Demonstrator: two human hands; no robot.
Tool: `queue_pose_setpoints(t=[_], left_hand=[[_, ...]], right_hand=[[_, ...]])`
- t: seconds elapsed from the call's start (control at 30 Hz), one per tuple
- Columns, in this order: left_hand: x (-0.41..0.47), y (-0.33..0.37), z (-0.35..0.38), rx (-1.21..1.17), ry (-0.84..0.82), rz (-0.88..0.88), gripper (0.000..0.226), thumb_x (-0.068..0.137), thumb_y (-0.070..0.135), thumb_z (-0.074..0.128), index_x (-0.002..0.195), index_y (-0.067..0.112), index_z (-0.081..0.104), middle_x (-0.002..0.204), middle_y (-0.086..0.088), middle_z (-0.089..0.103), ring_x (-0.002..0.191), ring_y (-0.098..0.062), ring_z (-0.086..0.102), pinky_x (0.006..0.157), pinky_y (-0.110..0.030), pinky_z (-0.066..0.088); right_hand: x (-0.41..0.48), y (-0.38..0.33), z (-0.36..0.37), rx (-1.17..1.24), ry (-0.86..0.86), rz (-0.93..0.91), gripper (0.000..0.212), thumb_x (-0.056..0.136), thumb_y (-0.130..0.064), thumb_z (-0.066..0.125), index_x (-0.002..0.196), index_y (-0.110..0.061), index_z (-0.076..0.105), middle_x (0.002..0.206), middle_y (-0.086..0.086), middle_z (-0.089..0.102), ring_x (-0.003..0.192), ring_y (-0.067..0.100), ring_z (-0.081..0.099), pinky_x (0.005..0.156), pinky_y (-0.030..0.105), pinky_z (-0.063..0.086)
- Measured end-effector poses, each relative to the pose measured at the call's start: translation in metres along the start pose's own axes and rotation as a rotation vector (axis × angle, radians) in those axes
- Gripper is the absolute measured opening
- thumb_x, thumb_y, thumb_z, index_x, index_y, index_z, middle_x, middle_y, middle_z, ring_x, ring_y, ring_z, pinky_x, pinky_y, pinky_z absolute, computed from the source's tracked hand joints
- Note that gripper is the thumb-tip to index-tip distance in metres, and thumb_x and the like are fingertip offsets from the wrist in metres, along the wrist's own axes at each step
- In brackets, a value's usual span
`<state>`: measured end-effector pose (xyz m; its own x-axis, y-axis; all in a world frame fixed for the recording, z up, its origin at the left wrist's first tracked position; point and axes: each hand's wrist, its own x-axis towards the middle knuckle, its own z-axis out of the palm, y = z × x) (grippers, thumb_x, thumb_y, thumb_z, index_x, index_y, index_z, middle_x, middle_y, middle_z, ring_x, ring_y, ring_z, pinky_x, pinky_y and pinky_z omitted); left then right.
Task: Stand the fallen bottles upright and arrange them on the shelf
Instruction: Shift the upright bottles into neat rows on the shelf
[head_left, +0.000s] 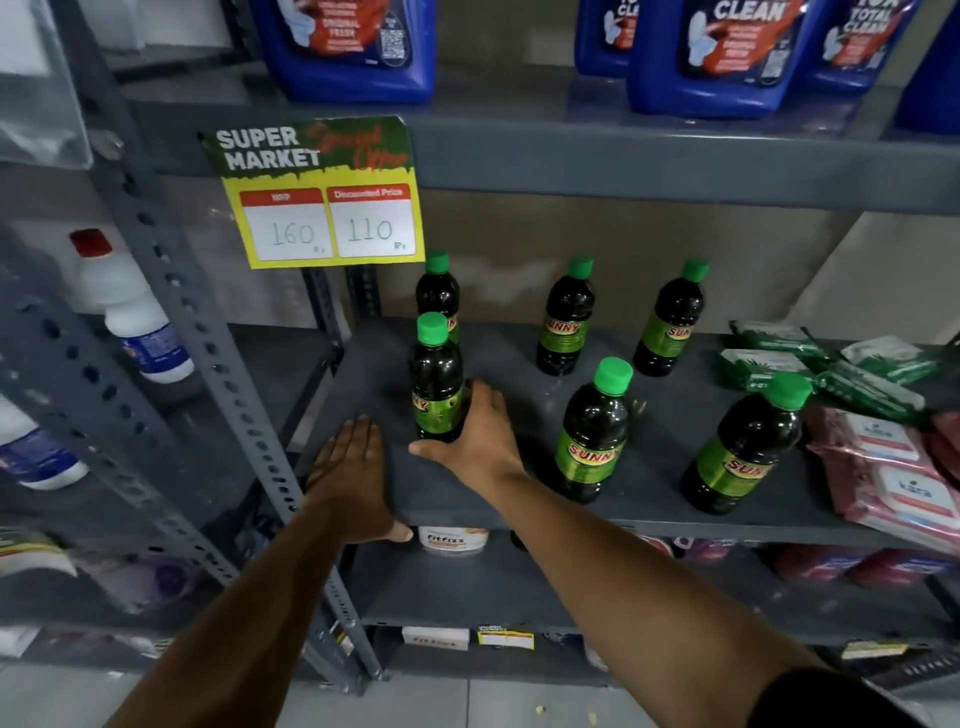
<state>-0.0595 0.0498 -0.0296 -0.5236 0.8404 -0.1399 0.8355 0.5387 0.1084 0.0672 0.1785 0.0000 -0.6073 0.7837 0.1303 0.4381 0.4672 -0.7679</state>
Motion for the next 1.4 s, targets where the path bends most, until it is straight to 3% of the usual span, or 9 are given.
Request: queue_pose_setpoints(t=[0.1,0.2,0.33,0.47,0.6,0.77,1.4], left_hand=[[0.001,-0.001,0.001,-0.015,-0.017,0.001,0.151,0.049,0.070,0.078,0.149,0.008,-0.017,0.161,-0.012,-0.018,0.148,-0.027,-0.014,0.122,-0.041,-0.002],[0.001,-0.002,0.002,-0.020,-0.035,0.009,0.151,0.051,0.070,0.076,0.148,0.008,-0.021,0.160,-0.012,-0.022,0.148,-0.026,-0.017,0.122,-0.041,-0.004],[0.000,-0.001,0.002,-0.025,-0.023,0.004,0.151,0.051,0.069,0.077,0.148,0.009,-0.021,0.160,-0.011,-0.022,0.148,-0.026,-0.017,0.122,-0.041,-0.004],[-0.002,-0.001,0.001,-0.017,-0.001,0.013,0.149,0.051,0.070,0.076,0.149,0.008,-0.018,0.161,-0.012,-0.019,0.148,-0.027,-0.015,0.122,-0.042,-0.004],[-0.003,0.000,0.001,-0.016,0.011,0.020,0.148,0.051,0.069,0.076,0.149,0.009,-0.018,0.161,-0.012,-0.018,0.148,-0.028,-0.015,0.122,-0.042,-0.003],[-0.003,0.000,0.000,-0.003,-0.004,0.016,0.150,0.049,0.069,0.075,0.149,0.007,-0.018,0.161,-0.013,-0.020,0.148,-0.028,-0.016,0.122,-0.042,-0.003],[-0.004,0.001,-0.002,0.031,0.007,0.015,0.150,0.050,0.073,0.075,0.150,0.010,-0.019,0.162,-0.012,-0.017,0.148,-0.027,-0.015,0.121,-0.041,-0.004]], right_hand=[[0.003,0.004,0.005,-0.001,0.028,0.017,0.097,0.062,-0.038,0.089,0.139,-0.010,0.036,0.137,0.010,0.045,0.126,0.025,0.047,0.105,0.037,0.042],[0.005,0.007,0.008,0.021,0.058,0.007,0.078,0.063,-0.030,0.082,0.129,-0.012,0.044,0.124,0.007,0.053,0.116,0.025,0.053,0.098,0.041,0.048],[0.006,0.011,0.010,0.001,0.026,-0.025,0.072,0.063,-0.036,0.084,0.121,-0.013,0.048,0.116,0.004,0.051,0.108,0.018,0.053,0.093,0.032,0.048],[0.011,0.012,0.007,0.024,-0.081,0.013,0.061,0.065,-0.025,0.080,0.117,-0.016,0.049,0.114,0.003,0.057,0.107,0.021,0.058,0.086,0.030,0.049],[0.006,0.014,0.008,-0.002,-0.114,-0.019,0.072,0.062,-0.035,0.086,0.123,-0.021,0.049,0.120,0.000,0.060,0.110,0.017,0.058,0.093,0.034,0.049],[-0.004,0.011,0.003,-0.019,-0.115,-0.051,0.061,0.066,-0.030,0.086,0.119,-0.021,0.057,0.117,-0.001,0.066,0.106,0.015,0.062,0.086,0.026,0.047],[-0.054,0.010,0.002,-0.091,-0.167,-0.063,0.062,0.068,-0.037,0.084,0.119,-0.018,0.055,0.112,0.003,0.069,0.103,0.022,0.065,0.086,0.036,0.053]])
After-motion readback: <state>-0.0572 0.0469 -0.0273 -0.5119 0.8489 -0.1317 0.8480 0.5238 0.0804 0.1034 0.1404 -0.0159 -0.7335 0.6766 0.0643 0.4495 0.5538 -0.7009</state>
